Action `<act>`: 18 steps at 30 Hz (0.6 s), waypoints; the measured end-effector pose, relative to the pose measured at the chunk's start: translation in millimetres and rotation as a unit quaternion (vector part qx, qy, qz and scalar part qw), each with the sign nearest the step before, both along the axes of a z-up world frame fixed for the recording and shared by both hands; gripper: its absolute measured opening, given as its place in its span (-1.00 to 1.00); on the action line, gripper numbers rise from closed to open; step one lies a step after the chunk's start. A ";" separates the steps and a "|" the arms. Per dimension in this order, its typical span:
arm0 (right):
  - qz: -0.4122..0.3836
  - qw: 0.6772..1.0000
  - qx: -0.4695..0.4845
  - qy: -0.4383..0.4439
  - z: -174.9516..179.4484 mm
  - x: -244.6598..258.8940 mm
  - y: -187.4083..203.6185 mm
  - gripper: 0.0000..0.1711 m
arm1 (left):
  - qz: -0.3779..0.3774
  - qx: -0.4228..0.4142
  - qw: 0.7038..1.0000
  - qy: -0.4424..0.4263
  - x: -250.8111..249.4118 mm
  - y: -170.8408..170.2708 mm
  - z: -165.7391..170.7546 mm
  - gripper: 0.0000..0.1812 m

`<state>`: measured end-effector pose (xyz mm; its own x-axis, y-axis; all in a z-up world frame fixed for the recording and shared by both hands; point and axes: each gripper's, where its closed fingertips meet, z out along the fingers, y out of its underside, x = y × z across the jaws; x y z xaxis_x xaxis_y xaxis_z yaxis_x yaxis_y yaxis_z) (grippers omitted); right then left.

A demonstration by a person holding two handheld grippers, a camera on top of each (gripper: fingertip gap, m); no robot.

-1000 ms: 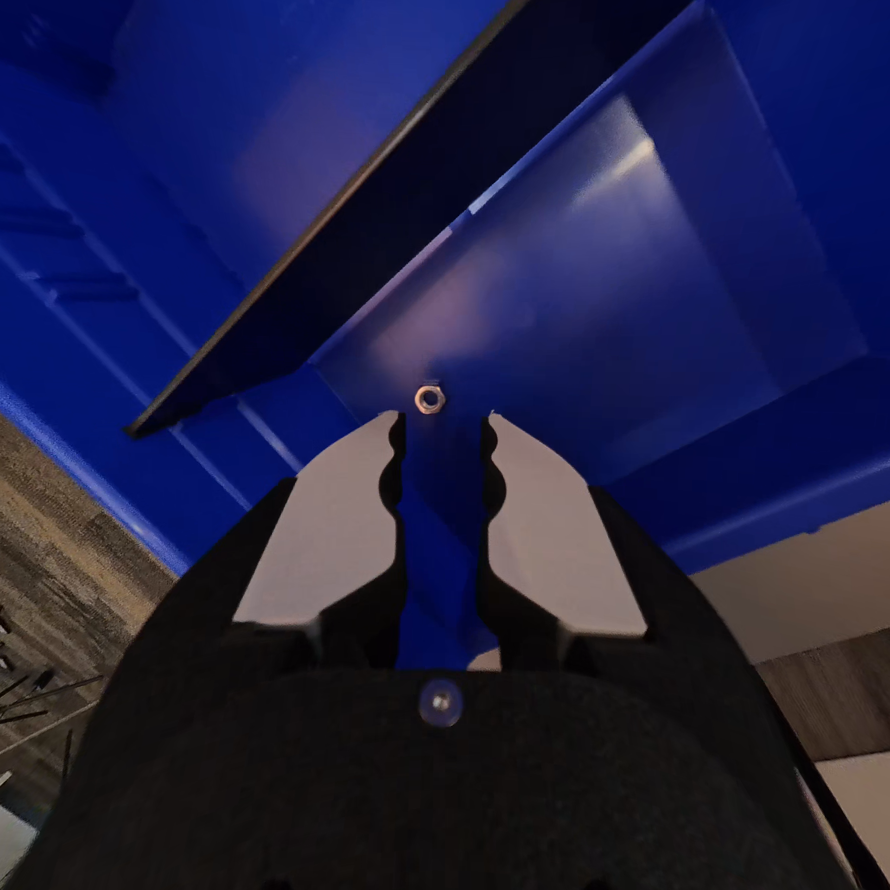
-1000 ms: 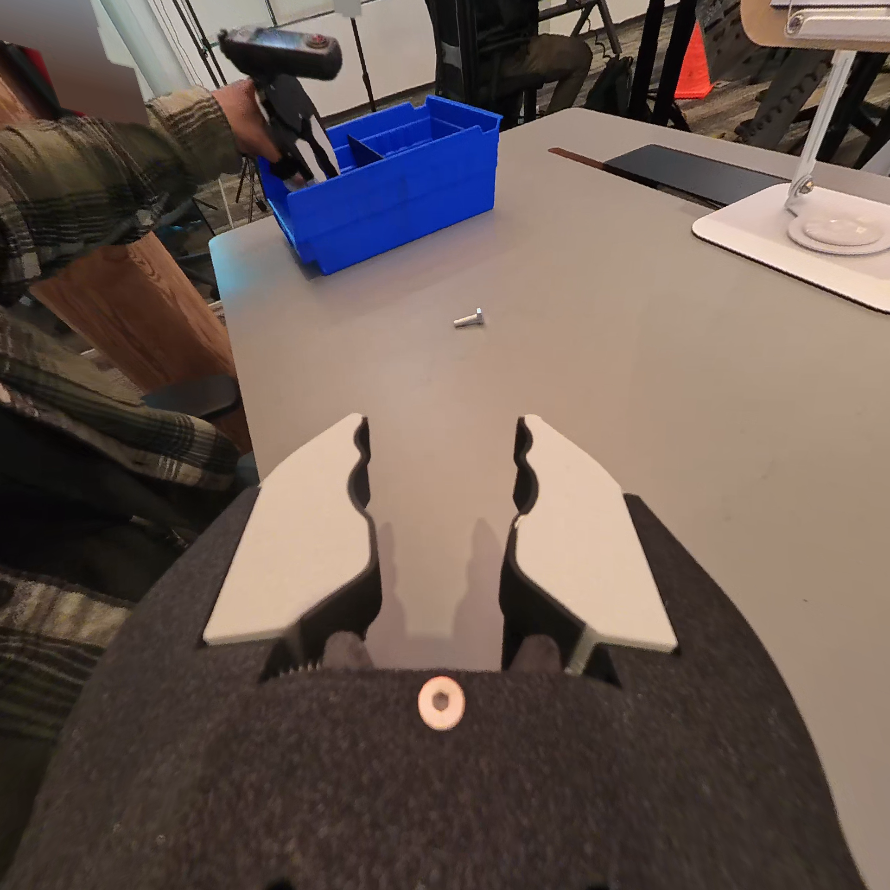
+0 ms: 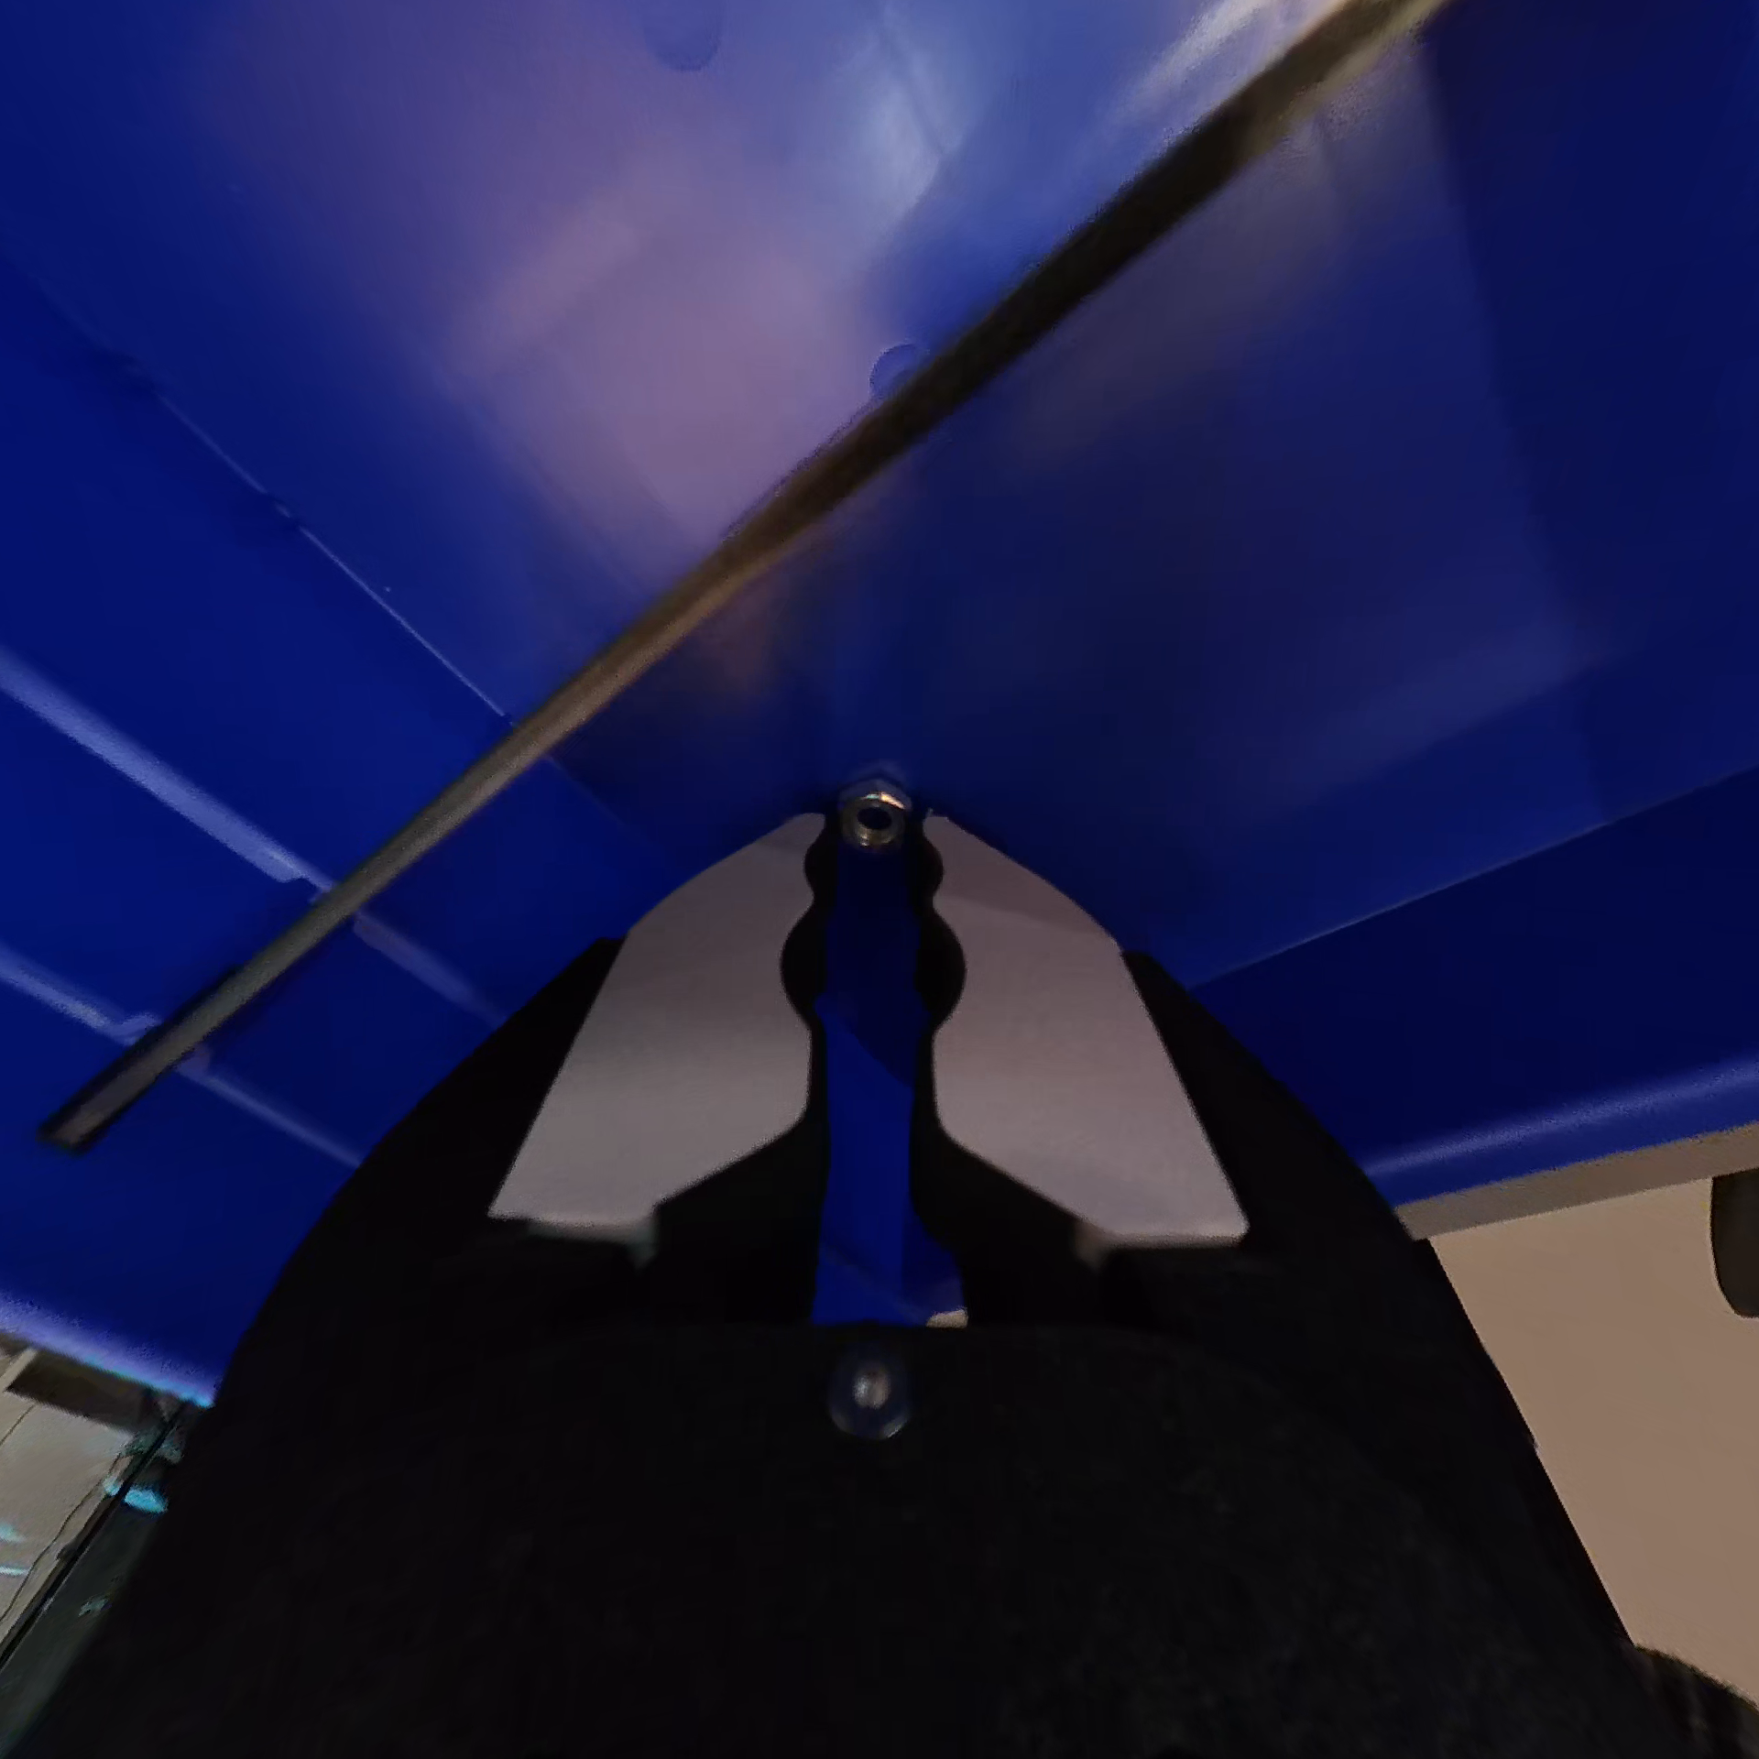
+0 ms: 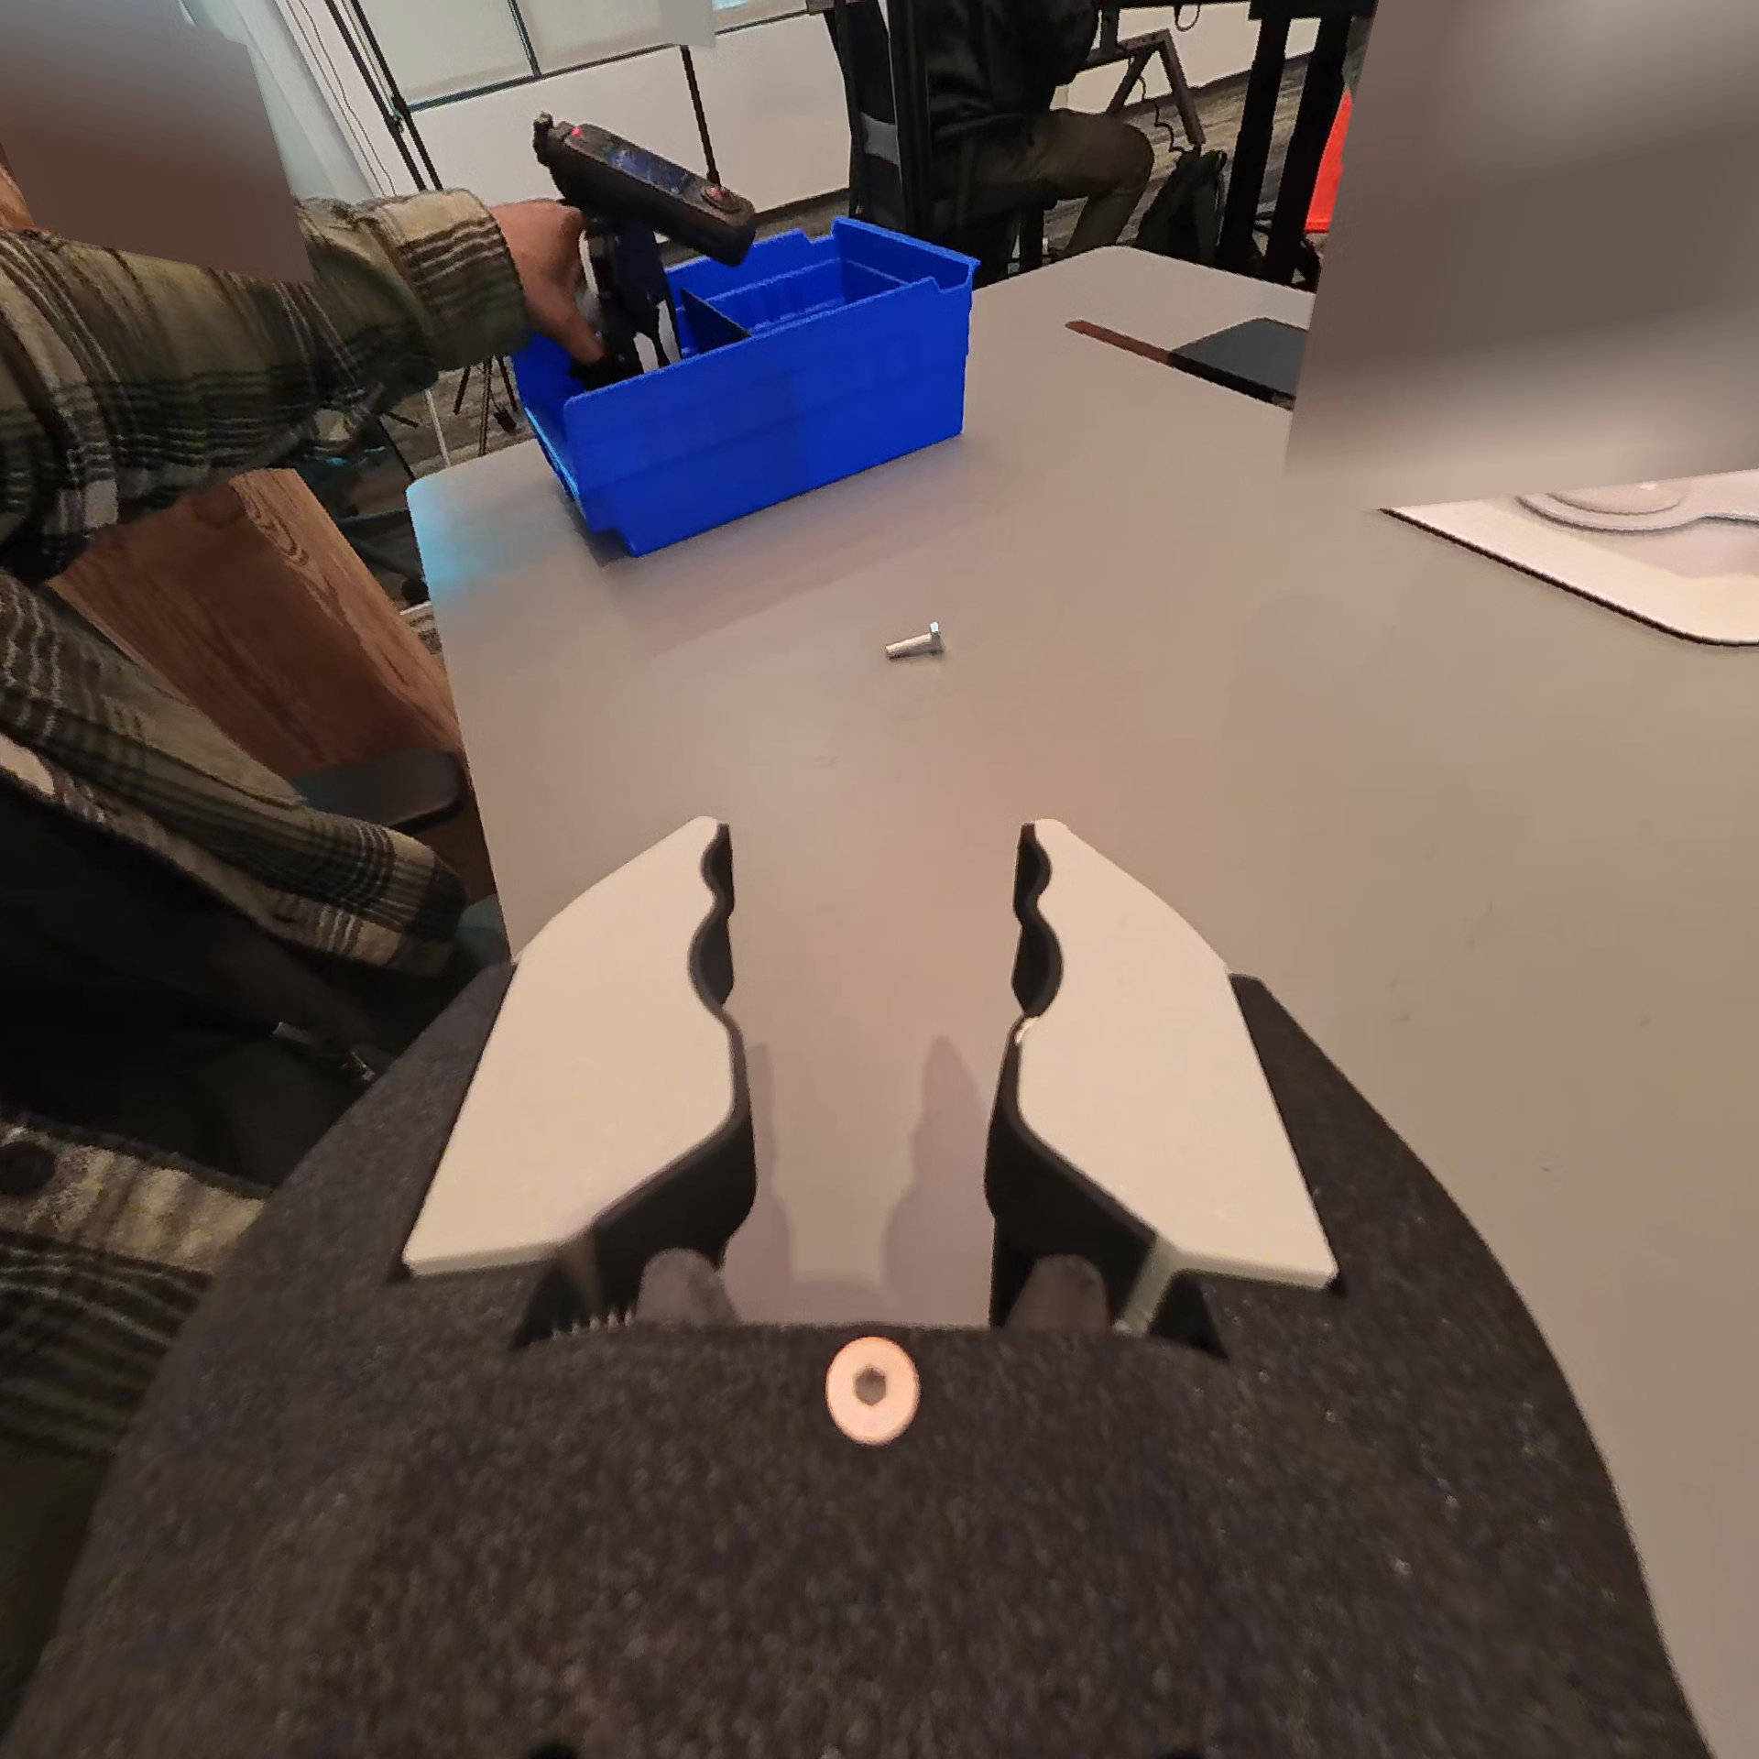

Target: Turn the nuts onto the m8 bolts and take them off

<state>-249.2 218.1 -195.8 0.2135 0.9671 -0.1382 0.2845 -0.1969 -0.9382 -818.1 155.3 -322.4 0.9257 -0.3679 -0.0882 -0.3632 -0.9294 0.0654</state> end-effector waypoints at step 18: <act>-0.008 1.000 0.012 0.013 7.0 22.9 -12.9 -0.34 | -0.233 0.207 0.941 -0.136 296.0 114.1 108.7 -0.86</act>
